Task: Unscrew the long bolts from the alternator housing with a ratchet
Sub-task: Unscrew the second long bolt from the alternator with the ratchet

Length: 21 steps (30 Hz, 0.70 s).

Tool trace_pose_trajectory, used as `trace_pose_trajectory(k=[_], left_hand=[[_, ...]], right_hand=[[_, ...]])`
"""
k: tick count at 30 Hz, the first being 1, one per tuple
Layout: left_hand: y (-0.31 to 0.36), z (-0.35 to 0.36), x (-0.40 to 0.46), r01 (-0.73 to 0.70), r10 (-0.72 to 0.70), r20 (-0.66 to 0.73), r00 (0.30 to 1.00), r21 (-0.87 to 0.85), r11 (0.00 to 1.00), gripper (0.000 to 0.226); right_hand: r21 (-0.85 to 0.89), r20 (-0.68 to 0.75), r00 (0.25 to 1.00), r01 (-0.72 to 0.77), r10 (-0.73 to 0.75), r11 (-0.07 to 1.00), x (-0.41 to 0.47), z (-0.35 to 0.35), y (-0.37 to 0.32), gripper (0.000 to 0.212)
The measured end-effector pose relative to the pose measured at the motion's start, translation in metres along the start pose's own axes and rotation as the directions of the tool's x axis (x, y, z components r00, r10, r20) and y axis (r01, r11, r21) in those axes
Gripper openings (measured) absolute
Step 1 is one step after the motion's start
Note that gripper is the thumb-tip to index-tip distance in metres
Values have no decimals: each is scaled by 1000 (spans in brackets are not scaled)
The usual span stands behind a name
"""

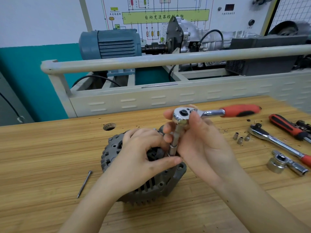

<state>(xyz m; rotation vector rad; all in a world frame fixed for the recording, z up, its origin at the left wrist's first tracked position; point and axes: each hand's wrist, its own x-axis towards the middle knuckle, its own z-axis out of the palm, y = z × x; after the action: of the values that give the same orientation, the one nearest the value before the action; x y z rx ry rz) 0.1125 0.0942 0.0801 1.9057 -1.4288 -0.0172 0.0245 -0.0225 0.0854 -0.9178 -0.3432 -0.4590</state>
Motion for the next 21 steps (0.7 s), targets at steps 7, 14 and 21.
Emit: trace_pose_trajectory(k=[7, 14, 21], left_hand=[[-1, -1, 1, -2, 2, 20, 1000, 5, 1000, 32], [0, 2, 1, 3, -3, -37, 999, -9, 1000, 28], [1, -3, 1, -15, 16, 29, 999, -41, 999, 32]], right_hand=[[-39, -25, 999, -45, 44, 998, 4, 0, 1, 29], [-58, -32, 999, 25, -27, 998, 0, 1, 0, 23], [-51, 1, 998, -66, 67, 996, 2, 3, -3, 28]])
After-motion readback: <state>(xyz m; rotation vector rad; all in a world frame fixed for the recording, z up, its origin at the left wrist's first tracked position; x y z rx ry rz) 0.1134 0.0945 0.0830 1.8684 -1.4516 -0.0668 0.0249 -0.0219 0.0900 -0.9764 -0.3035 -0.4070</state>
